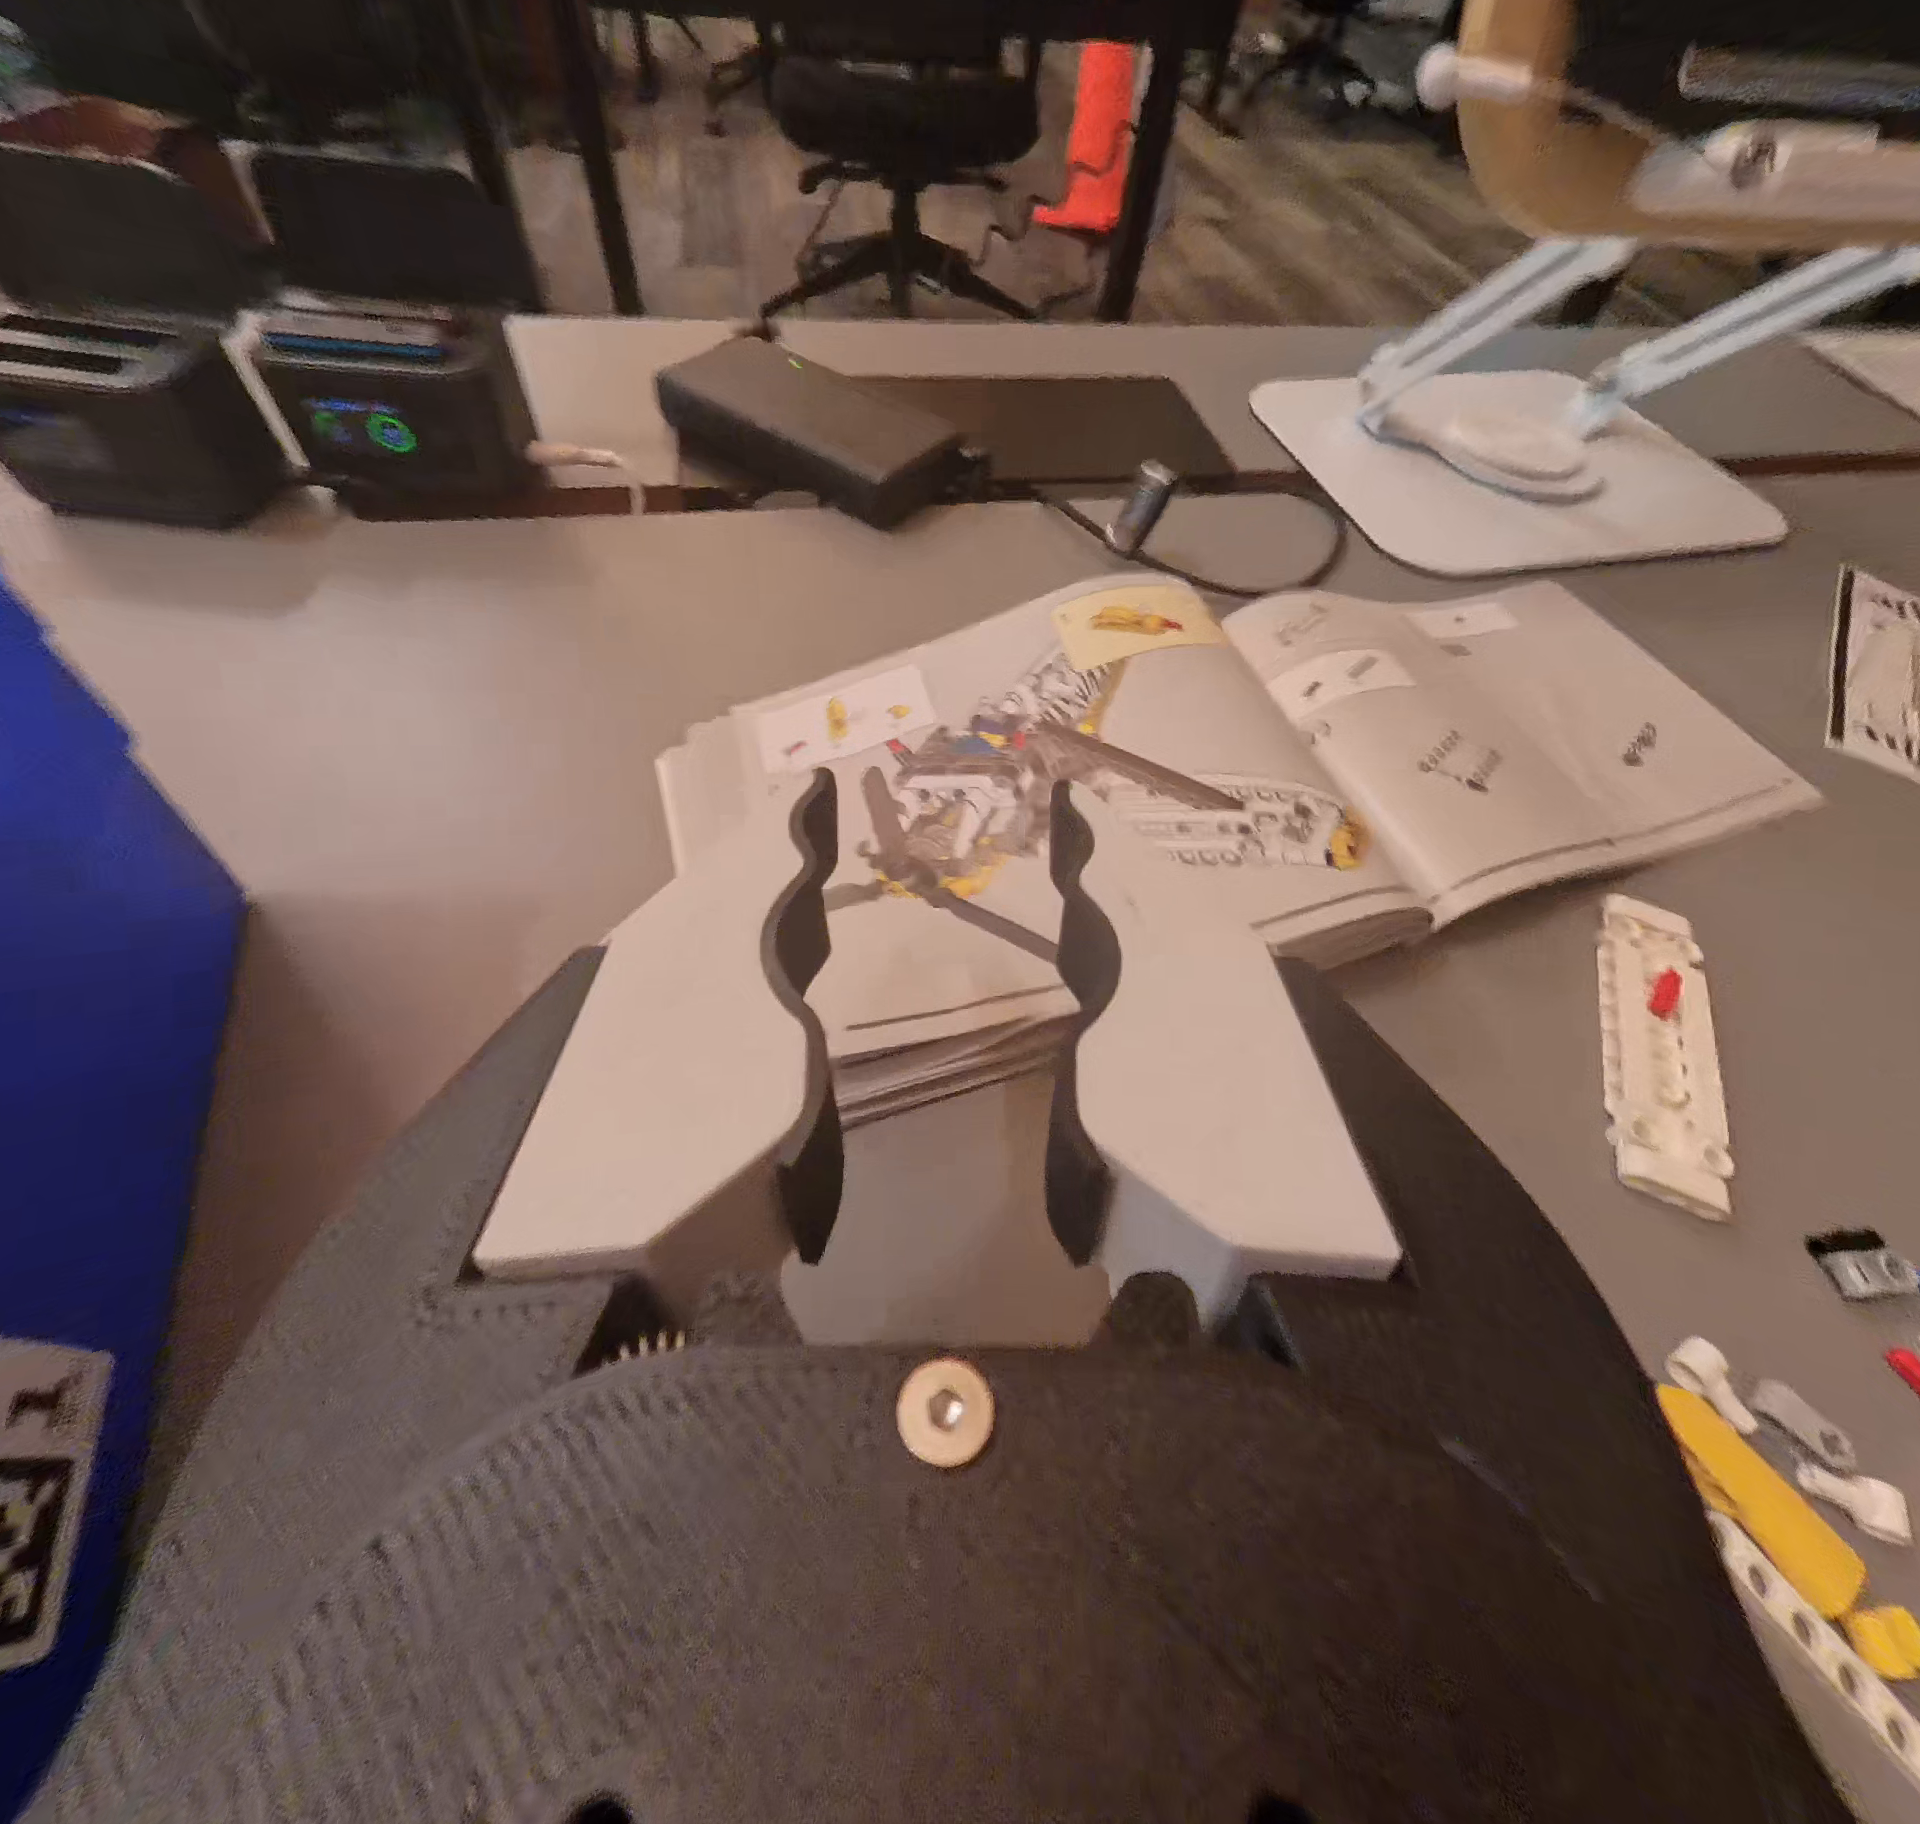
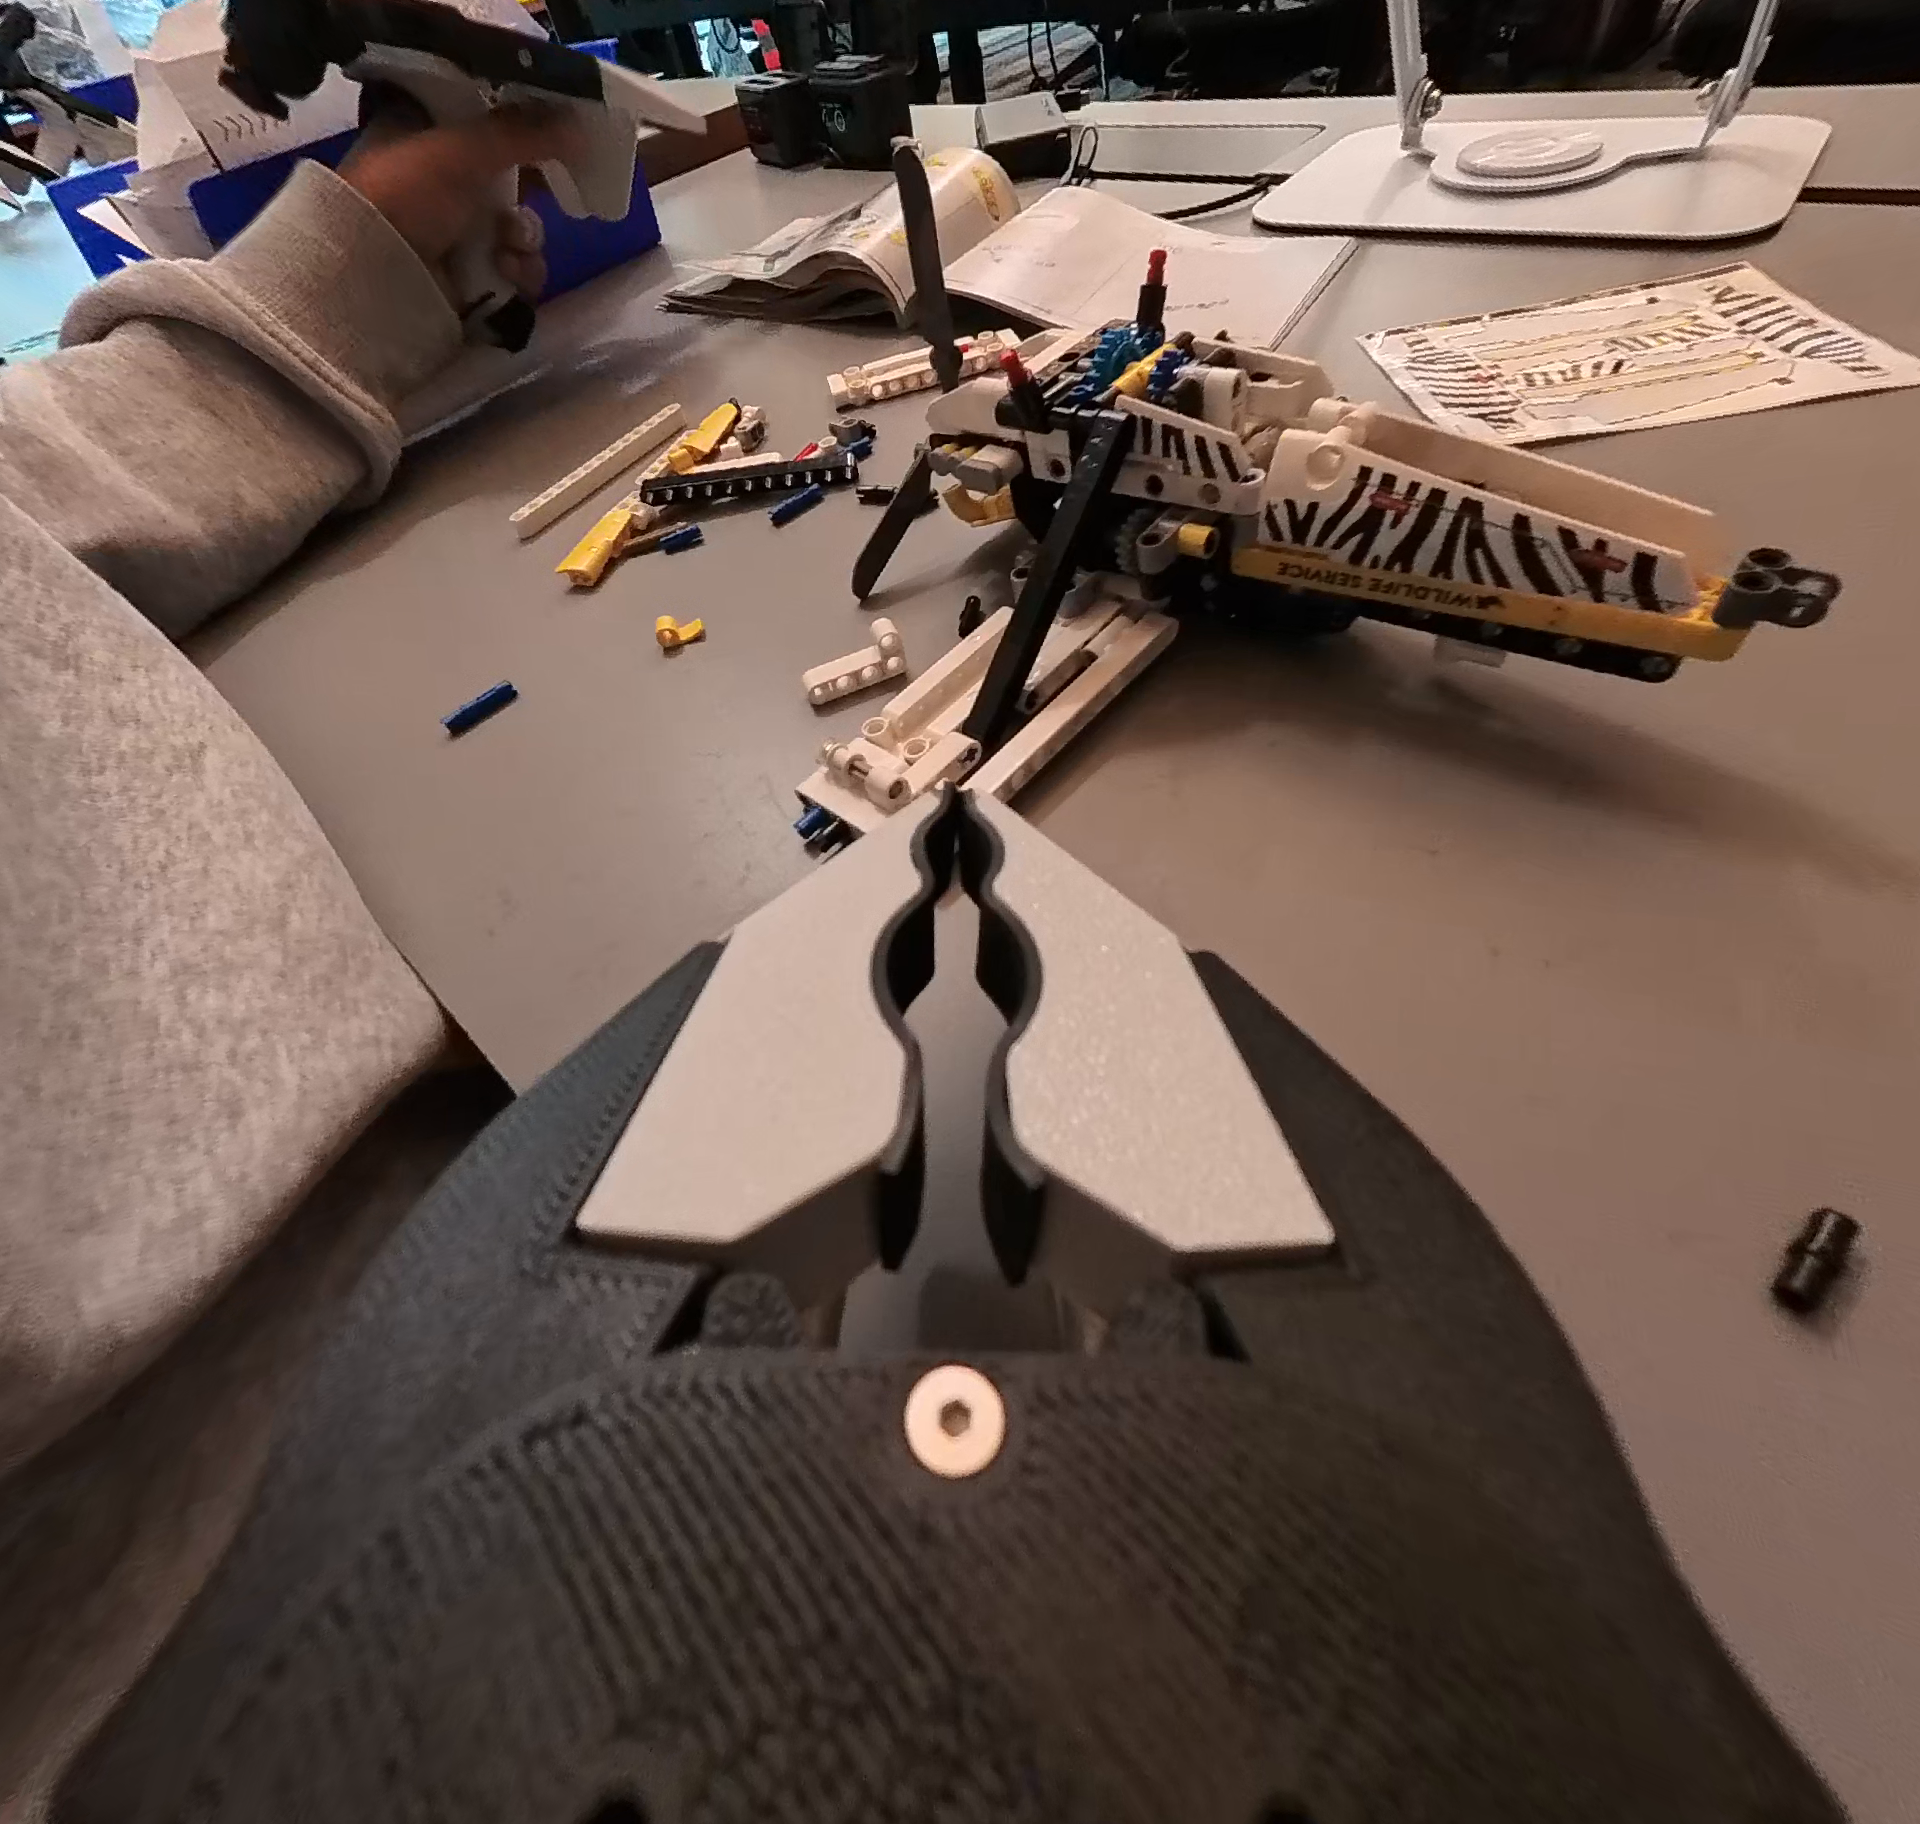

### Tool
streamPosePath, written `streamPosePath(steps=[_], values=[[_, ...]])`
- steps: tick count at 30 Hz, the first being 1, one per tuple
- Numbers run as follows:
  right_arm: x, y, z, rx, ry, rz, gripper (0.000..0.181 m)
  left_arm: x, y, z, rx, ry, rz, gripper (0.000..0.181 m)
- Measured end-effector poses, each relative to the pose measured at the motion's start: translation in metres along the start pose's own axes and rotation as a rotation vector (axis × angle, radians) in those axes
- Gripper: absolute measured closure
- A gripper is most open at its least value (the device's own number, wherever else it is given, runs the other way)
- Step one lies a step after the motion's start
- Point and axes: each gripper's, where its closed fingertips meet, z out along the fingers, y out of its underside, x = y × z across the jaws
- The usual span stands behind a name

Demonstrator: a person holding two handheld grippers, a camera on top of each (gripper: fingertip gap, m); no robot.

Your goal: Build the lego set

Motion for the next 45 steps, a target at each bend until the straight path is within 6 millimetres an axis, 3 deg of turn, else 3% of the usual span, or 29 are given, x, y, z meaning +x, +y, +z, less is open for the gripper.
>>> streamPosePath(steps=[4,8,12,16,19,23,25,26,28,29,37,42,45], values=[[0.000,0.000,0.000,0.003,0.000,-0.004,0.181,0.010,0.031,0.014,-0.152,0.002,0.069,0.141],[-0.001,0.000,0.000,0.005,-0.004,-0.010,0.181,-0.008,0.067,0.021,-0.370,-0.100,0.070,0.131],[-0.002,-0.001,-0.001,0.008,-0.003,-0.014,0.181,-0.022,0.059,0.017,-0.320,-0.151,0.013,0.131],[-0.002,-0.001,-0.001,0.015,-0.002,-0.024,0.181,-0.013,0.019,0.004,-0.142,-0.104,-0.012,0.134],[-0.002,-0.002,-0.002,0.024,0.008,-0.034,0.181,-0.017,-0.004,-0.012,-0.060,-0.134,-0.041,0.141],[-0.001,-0.002,-0.002,0.022,0.015,-0.031,0.181,0.000,-0.003,-0.014,-0.064,-0.061,-0.039,0.141],[0.000,0.000,-0.001,0.006,0.005,-0.006,0.181,-0.003,-0.002,-0.015,-0.082,-0.089,-0.034,0.143],[0.000,0.000,0.000,-0.002,-0.003,0.006,0.181,-0.004,-0.009,-0.018,-0.051,-0.103,-0.046,0.149],[0.001,0.001,0.001,-0.009,-0.009,0.031,0.181,-0.006,-0.022,-0.025,0.014,-0.131,-0.091,0.178],[0.003,0.000,0.000,-0.006,-0.007,0.051,0.181,-0.007,-0.026,-0.028,0.037,-0.132,-0.113,0.181],[0.017,0.000,0.001,-0.011,0.039,0.143,0.181,0.002,-0.053,-0.053,0.112,0.028,-0.063,0.181],[0.024,0.002,0.001,-0.022,0.065,0.193,0.181,-0.015,-0.038,-0.056,0.042,0.001,-0.030,0.181],[0.028,0.001,0.000,-0.013,0.093,0.208,0.181,-0.011,-0.030,-0.052,-0.005,0.018,-0.032,0.180]])
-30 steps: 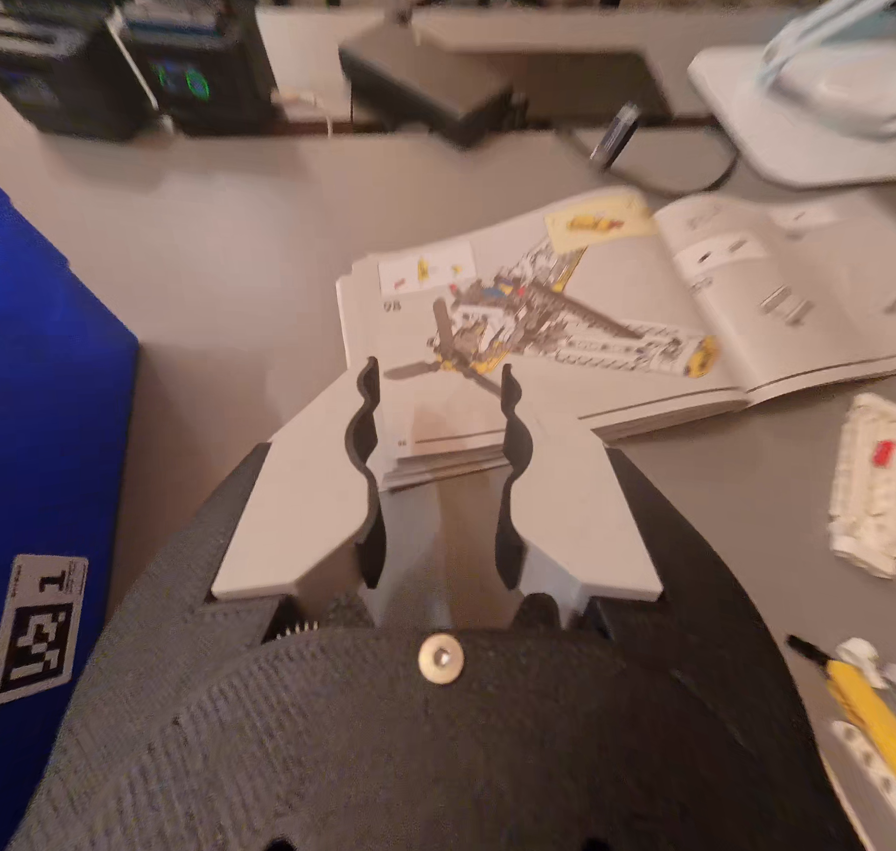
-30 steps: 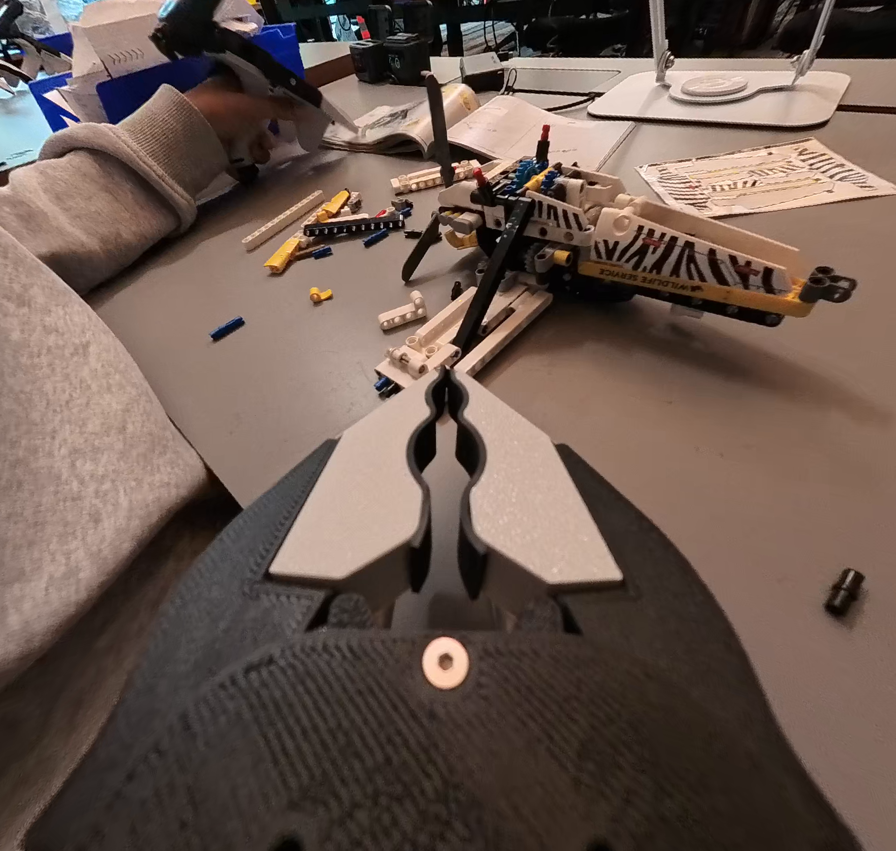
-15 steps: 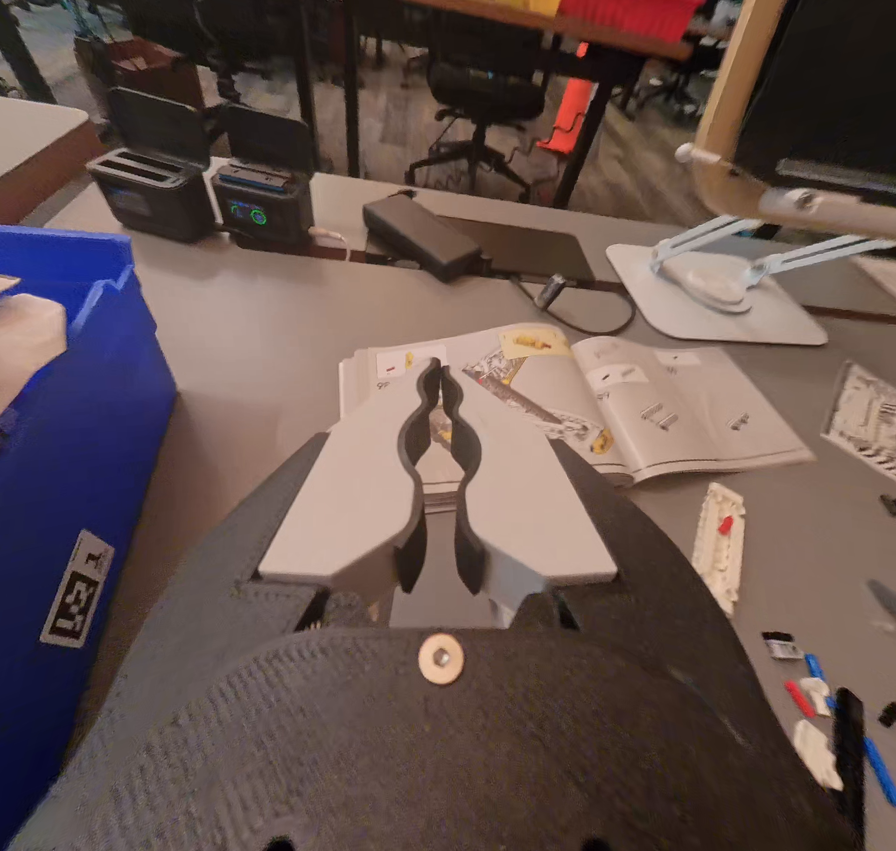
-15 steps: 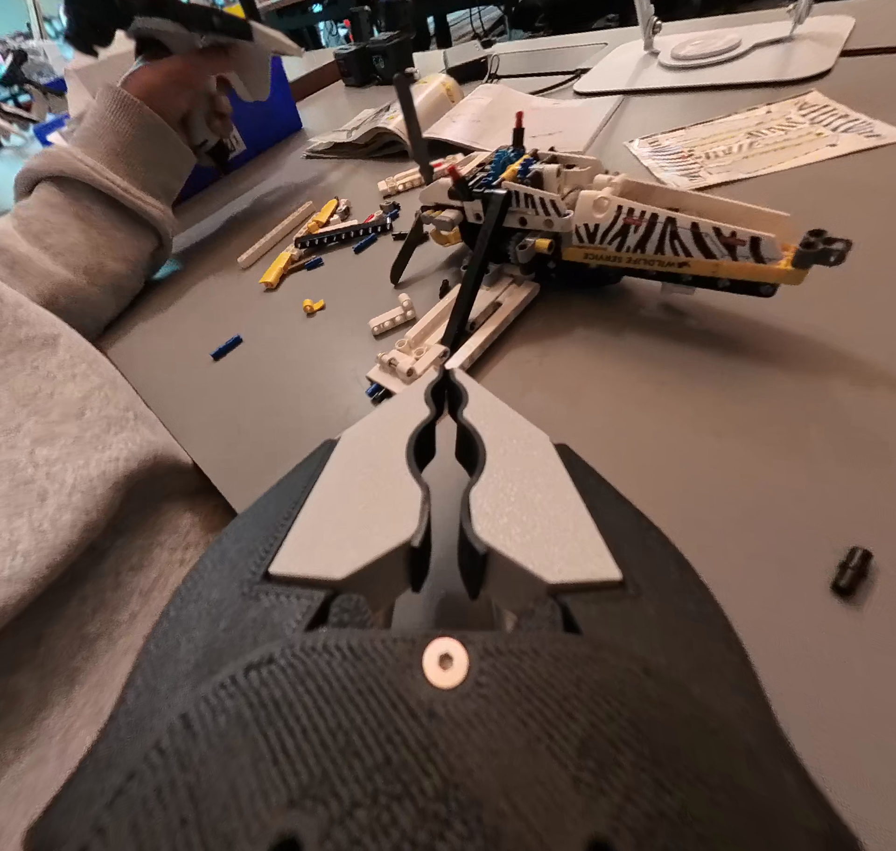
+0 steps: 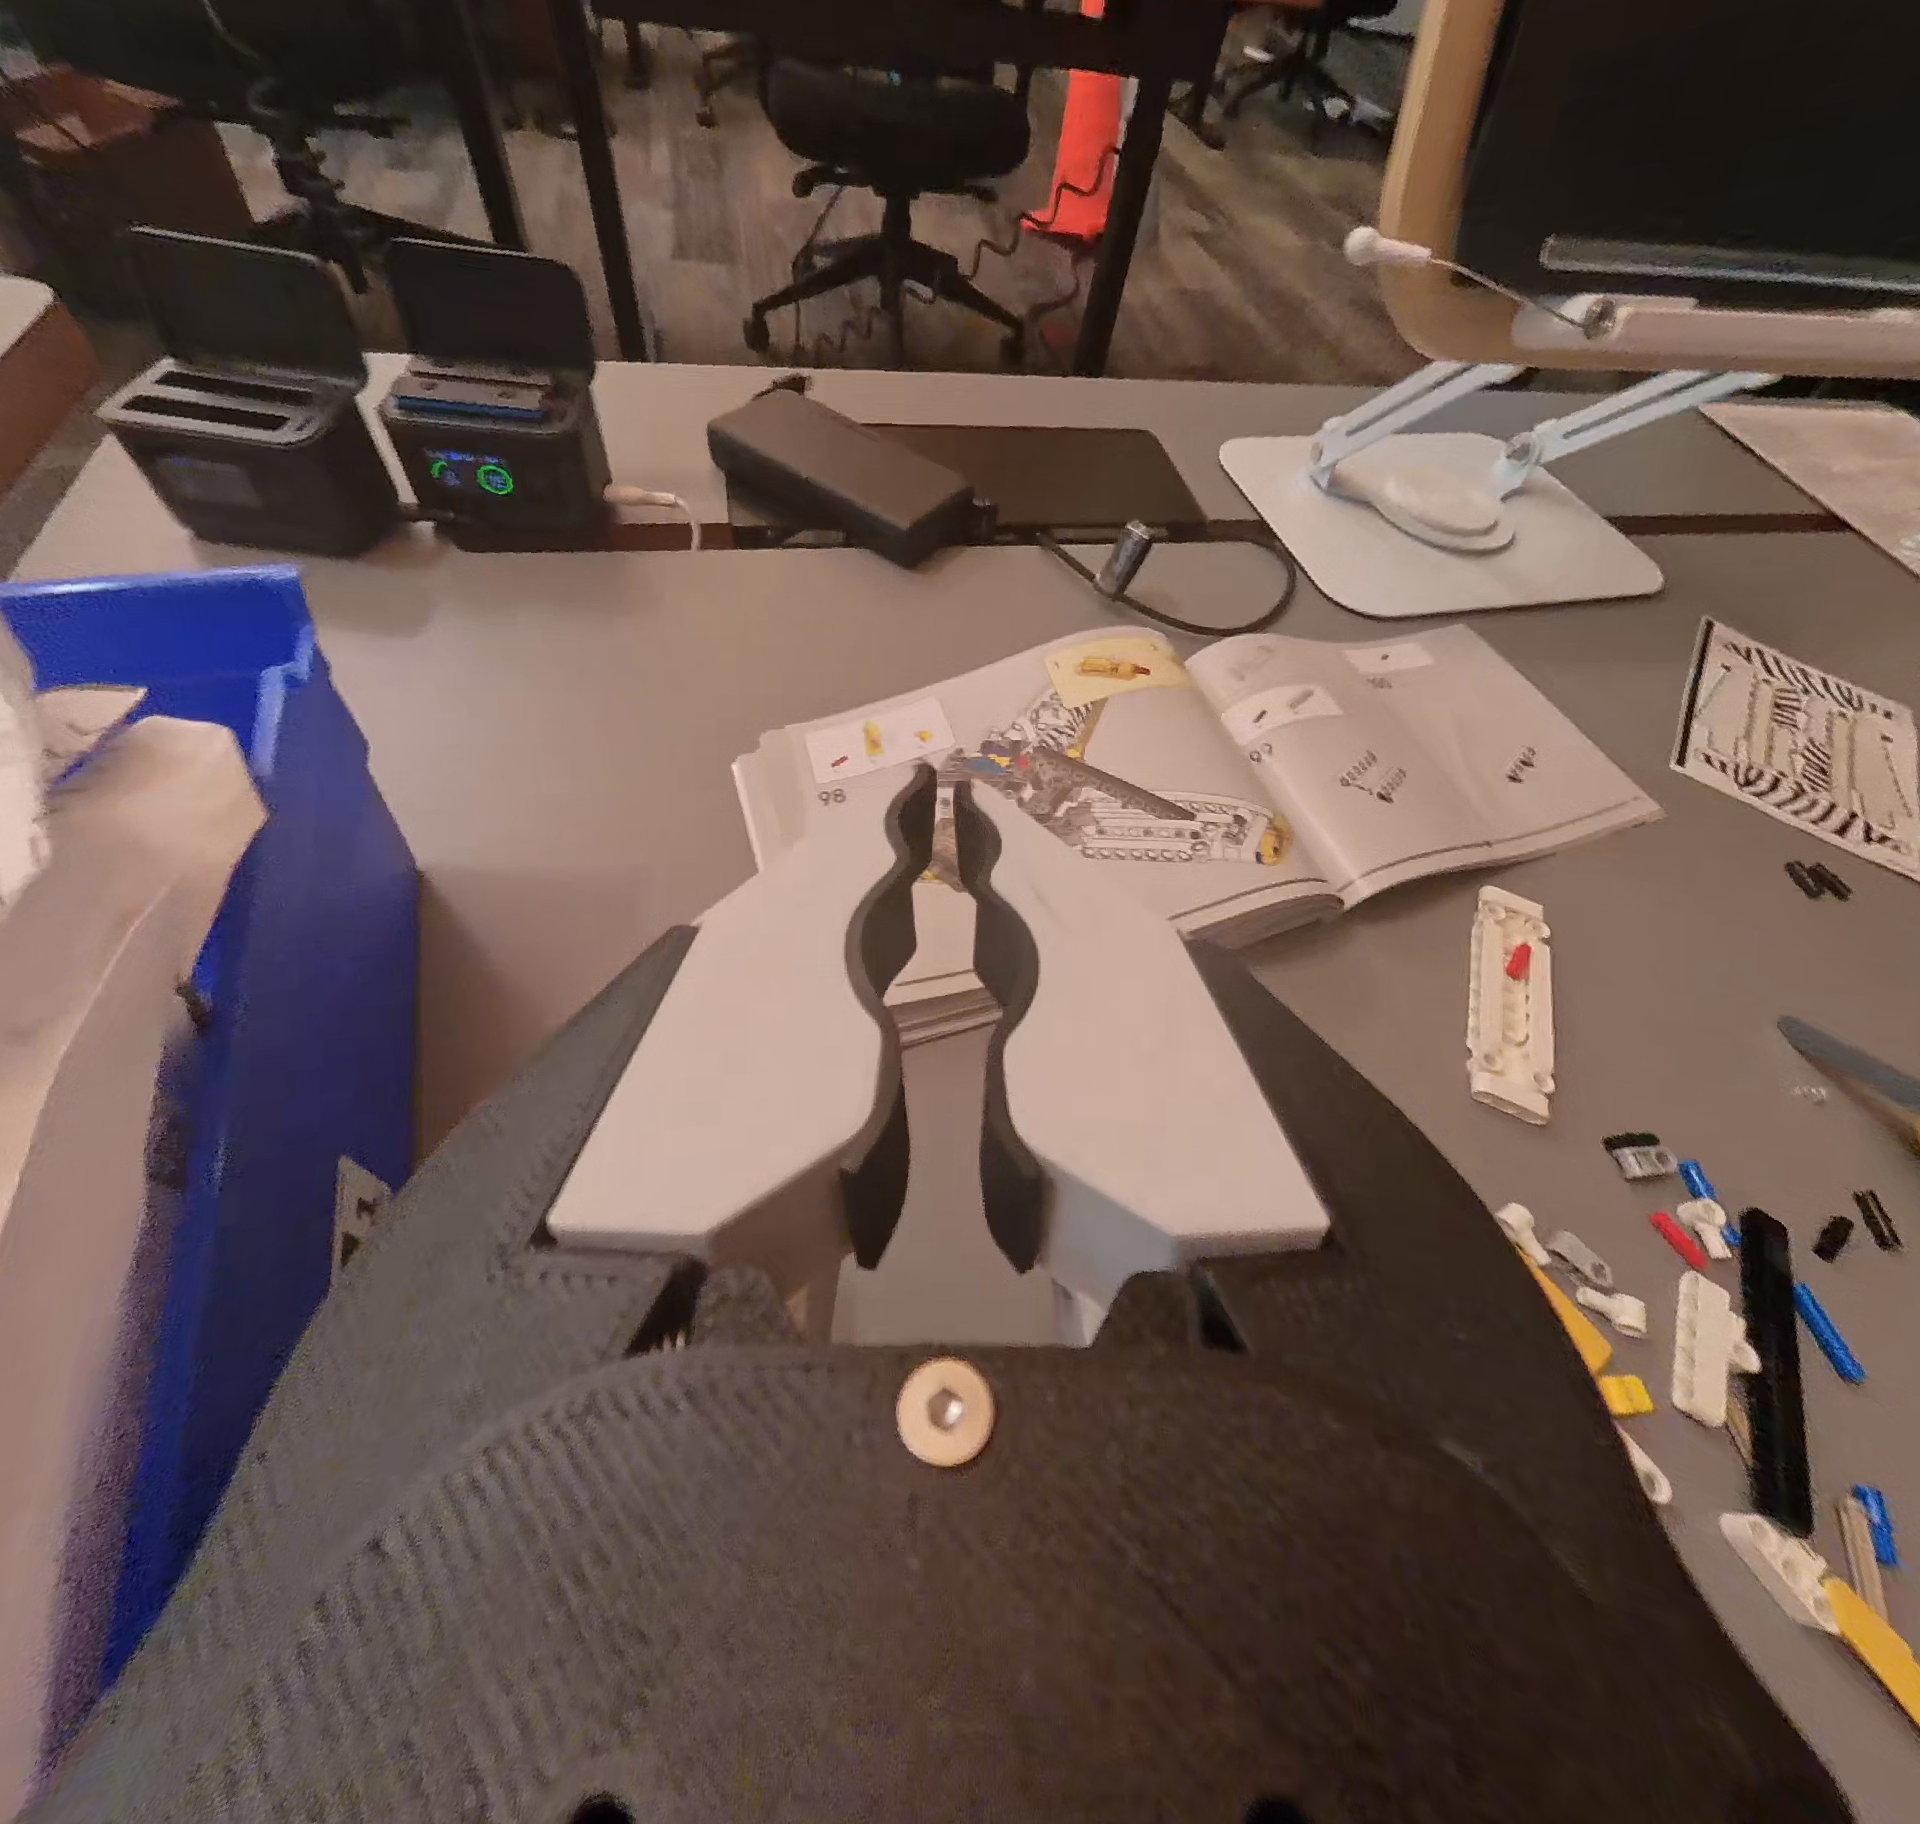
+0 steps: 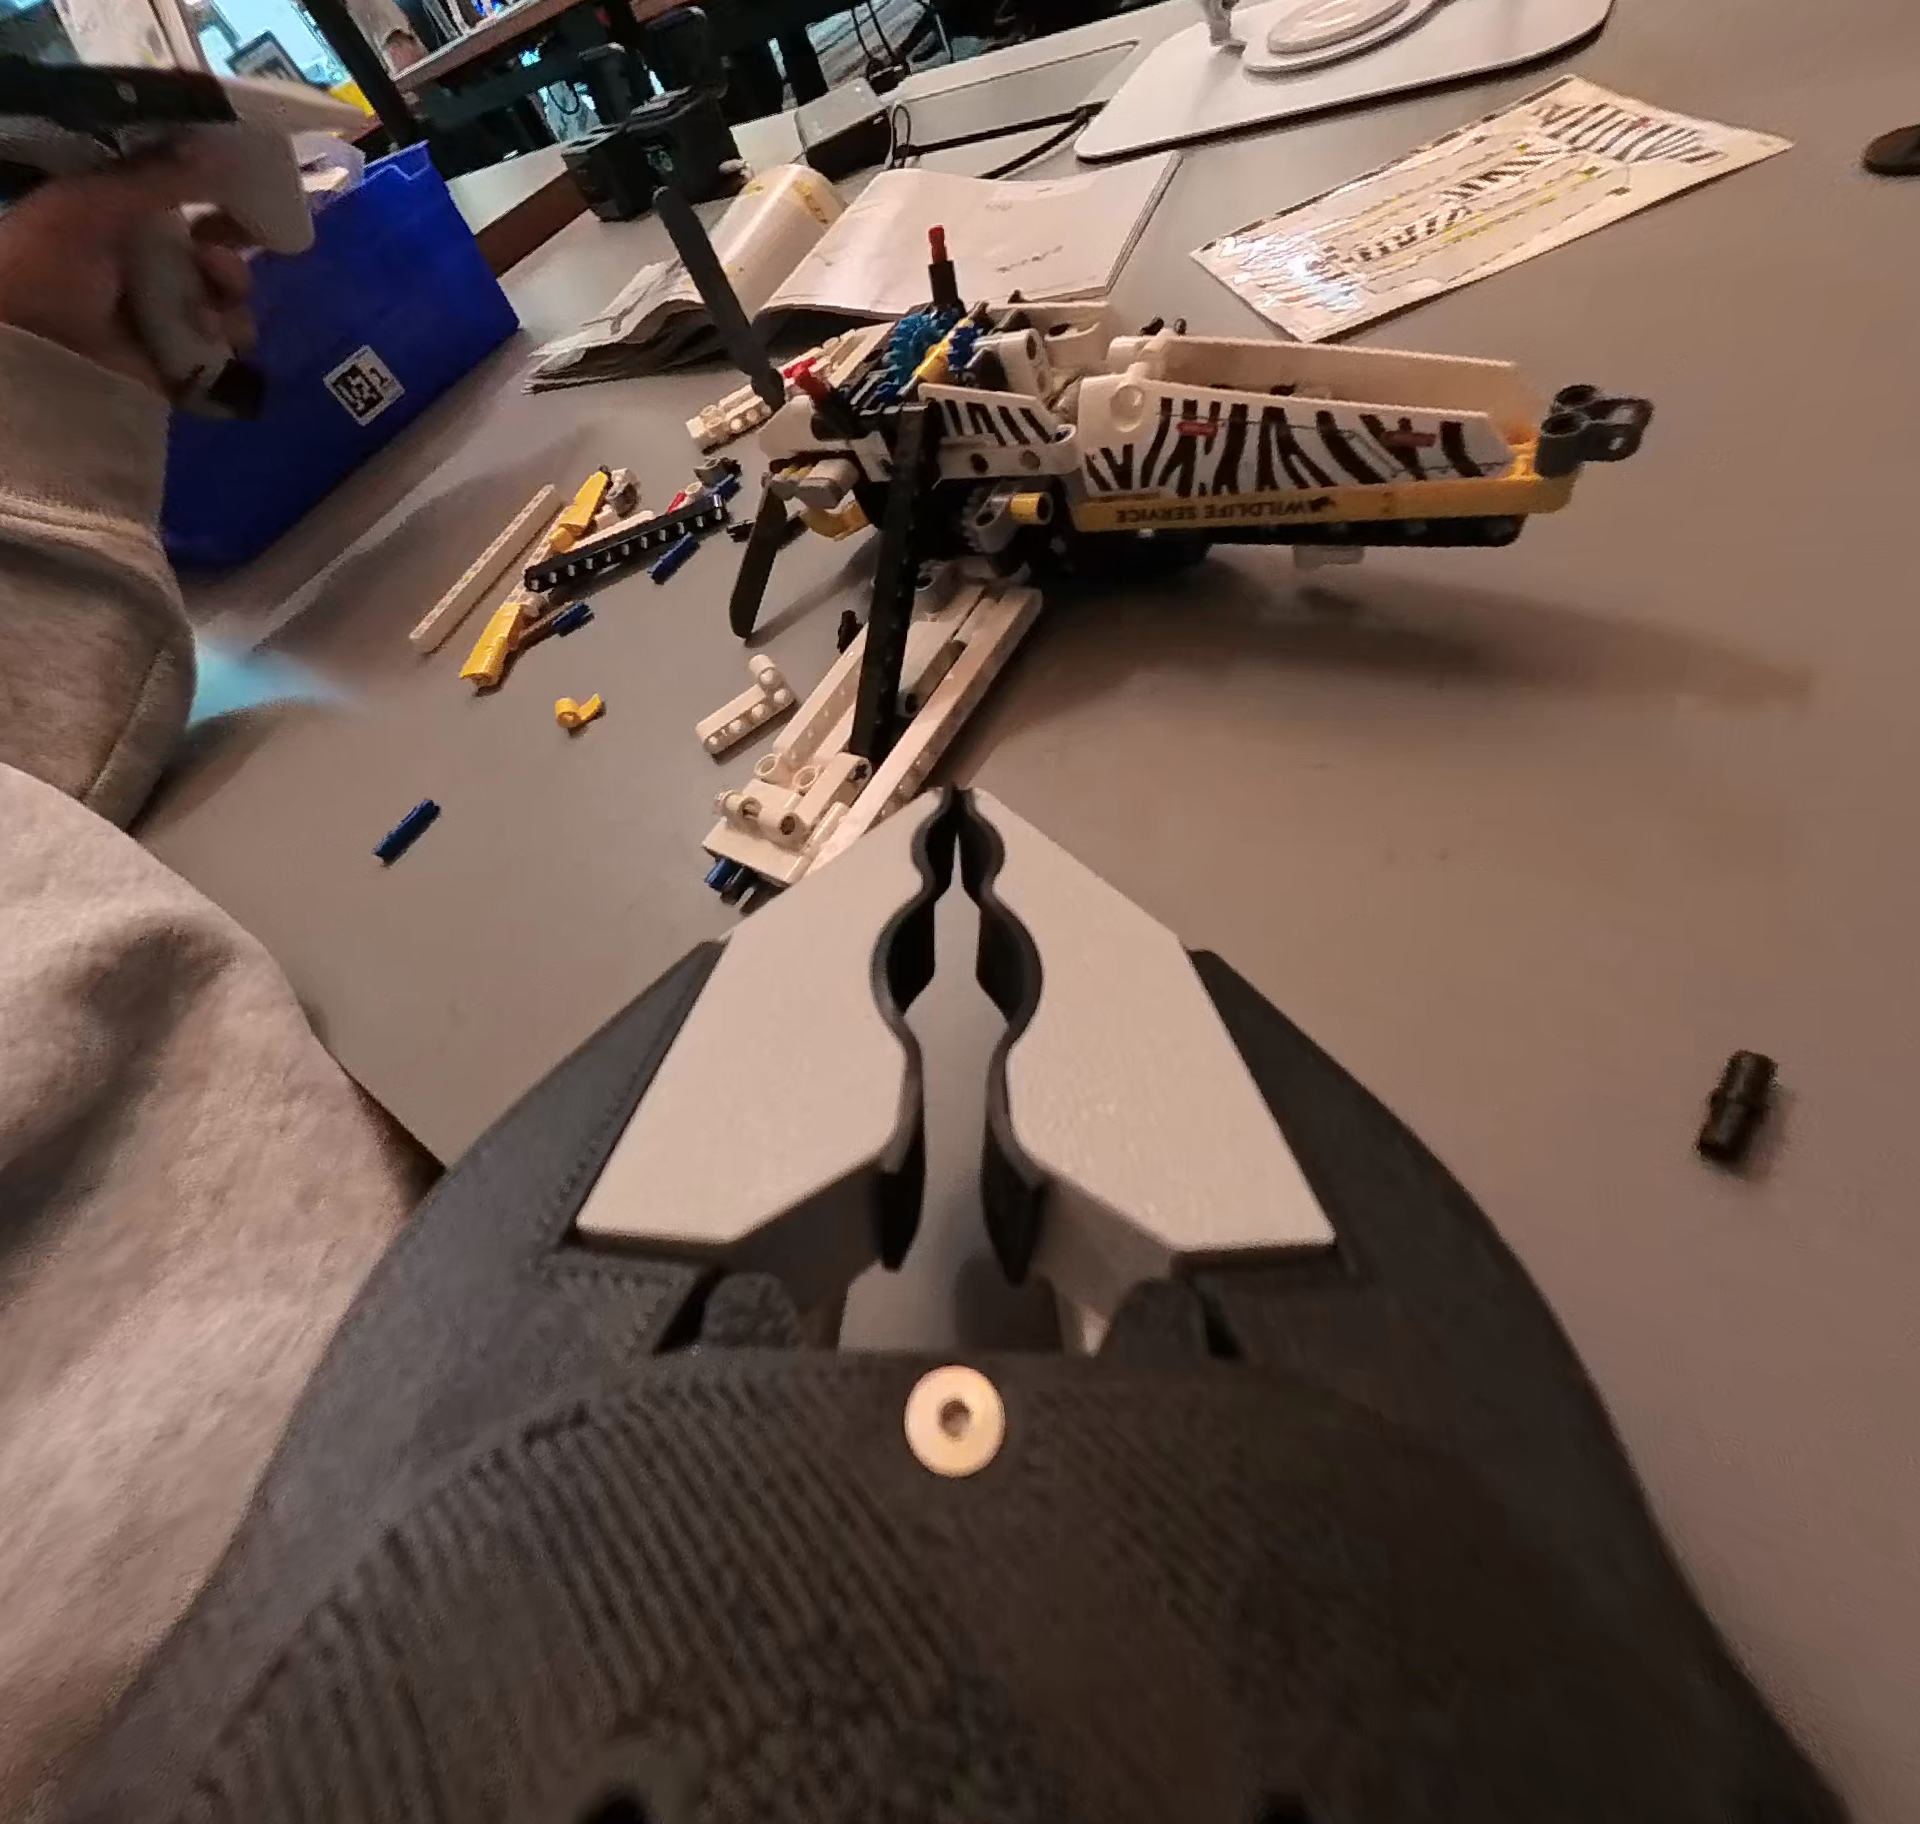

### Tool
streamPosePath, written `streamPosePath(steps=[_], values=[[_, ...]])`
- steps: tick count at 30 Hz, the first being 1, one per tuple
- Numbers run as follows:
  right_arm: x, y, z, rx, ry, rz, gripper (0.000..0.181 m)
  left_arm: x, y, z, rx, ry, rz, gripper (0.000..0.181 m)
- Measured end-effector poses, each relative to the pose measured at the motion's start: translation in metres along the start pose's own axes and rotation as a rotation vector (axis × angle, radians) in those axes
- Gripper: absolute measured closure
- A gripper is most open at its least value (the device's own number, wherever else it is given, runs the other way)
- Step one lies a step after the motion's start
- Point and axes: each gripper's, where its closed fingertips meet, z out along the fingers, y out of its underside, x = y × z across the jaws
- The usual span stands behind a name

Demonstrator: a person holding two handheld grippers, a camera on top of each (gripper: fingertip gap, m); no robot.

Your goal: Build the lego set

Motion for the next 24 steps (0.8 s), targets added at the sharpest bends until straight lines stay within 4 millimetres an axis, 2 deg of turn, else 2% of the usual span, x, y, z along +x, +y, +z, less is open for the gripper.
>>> streamPosePath(steps=[4,11,15,24], values=[[0.001,0.000,0.000,0.001,0.008,-0.003,0.181,0.007,-0.009,-0.001,0.055,-0.023,0.069,0.180],[-0.002,0.000,0.000,-0.002,-0.018,0.003,0.181,0.012,0.002,0.008,0.020,-0.021,0.075,0.167],[-0.005,-0.002,-0.002,0.023,-0.026,-0.026,0.181,0.019,0.009,0.016,-0.003,-0.047,0.111,0.166],[0.005,-0.016,-0.022,0.167,0.008,-0.067,0.181,0.040,0.020,0.028,-0.011,-0.045,0.174,0.166]])
